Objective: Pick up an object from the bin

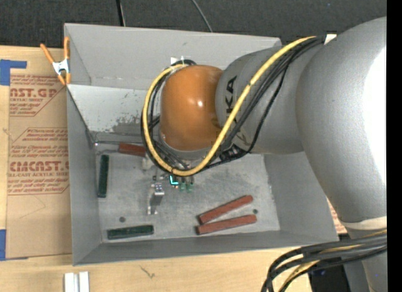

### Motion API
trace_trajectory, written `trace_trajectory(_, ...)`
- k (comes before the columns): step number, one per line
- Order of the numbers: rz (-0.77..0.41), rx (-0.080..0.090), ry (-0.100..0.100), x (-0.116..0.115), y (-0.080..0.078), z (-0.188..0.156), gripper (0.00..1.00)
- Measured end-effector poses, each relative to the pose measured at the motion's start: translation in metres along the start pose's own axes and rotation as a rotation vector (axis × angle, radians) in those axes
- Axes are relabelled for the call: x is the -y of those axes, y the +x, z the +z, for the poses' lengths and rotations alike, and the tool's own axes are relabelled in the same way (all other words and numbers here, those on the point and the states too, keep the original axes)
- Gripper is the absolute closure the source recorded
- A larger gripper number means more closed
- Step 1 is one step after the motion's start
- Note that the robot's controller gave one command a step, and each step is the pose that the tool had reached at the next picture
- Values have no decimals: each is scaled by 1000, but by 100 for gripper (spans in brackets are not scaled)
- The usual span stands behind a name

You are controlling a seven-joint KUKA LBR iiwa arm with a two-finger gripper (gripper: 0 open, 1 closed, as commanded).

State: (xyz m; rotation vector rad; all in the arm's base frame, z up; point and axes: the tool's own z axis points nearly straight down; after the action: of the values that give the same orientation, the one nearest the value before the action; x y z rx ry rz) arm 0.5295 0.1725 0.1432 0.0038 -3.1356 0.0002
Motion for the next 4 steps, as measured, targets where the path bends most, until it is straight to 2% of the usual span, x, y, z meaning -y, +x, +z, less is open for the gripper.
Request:
trace_trajectory(1, 2, 6, -1, 1, -2, -3, 0)
trace_trajectory(2, -6, 14, -4, 3, 4, 1, 0)
trace_trajectory(3, -82, 4, 0, 22, 17, 19, 0)
trace_trajectory(4, -134, 7, 0, 4, 40, 44, 0)
